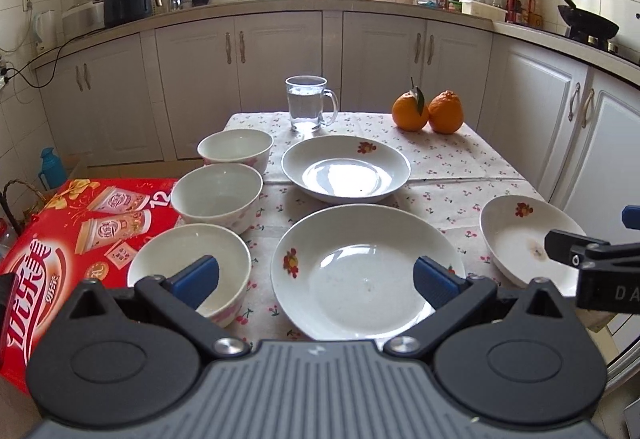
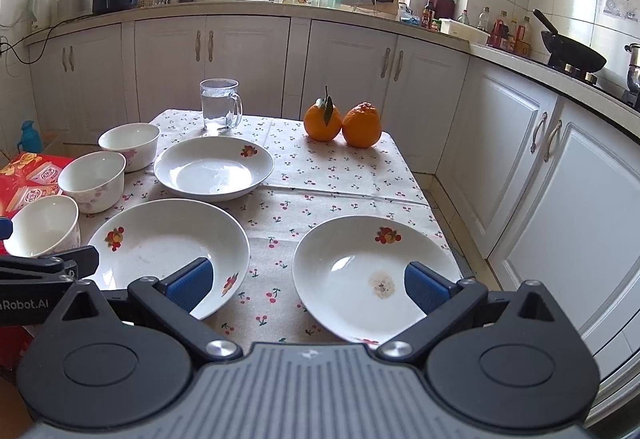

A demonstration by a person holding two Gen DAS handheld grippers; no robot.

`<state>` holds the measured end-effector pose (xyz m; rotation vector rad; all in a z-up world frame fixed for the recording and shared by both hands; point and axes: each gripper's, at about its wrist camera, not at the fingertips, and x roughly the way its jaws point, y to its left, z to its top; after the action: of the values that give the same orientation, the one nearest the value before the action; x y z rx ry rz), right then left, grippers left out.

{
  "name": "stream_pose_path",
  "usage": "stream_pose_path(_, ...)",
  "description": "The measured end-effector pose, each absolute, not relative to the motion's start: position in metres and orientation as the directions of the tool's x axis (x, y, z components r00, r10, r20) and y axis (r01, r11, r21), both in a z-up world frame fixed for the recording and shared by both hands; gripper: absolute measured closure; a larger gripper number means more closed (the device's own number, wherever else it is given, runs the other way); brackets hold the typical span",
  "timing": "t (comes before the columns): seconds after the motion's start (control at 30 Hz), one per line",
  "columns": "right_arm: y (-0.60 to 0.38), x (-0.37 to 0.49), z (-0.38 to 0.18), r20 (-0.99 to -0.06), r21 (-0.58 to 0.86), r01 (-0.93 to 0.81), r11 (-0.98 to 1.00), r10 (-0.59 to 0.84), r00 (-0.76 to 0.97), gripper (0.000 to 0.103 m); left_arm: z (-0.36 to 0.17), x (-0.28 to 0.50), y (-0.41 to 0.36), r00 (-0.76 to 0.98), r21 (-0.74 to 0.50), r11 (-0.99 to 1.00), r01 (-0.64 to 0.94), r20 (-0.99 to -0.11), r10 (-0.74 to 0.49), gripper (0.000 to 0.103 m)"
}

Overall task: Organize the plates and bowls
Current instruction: 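Move the left tool to the rim of the stained white plate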

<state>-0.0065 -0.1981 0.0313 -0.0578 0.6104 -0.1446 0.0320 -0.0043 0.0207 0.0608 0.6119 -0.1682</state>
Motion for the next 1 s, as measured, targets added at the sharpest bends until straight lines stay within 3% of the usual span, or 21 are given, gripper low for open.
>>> stream_pose_path(0.43,-0.276,-0.014,0.037,-0.492,-0.105,0.105,0.989,-0.143,0.859,0.0,0.025,0.075,-0.04,0.772,0.034,0.95,0.31,-0.593,-0.23,0.001)
stream_pose_path(0.67,-0.297,-0.014,-0.006,-0.59,-0.089,0.011,0.996,-0.061,0.805,0.0,0.02,0.098,-0.067,0.734,0.043,0.912,0.408,-0.61,-0.299,0.001)
stream_pose_path(1.0,-0.317,0.006,-0.067,-0.715,-0.036,0.003,0.999,-0.028,0.699,0.0,0.014,0.124,-0.114,0.655,0.052,0.824,0.564,-0.636,-0.408,0.001)
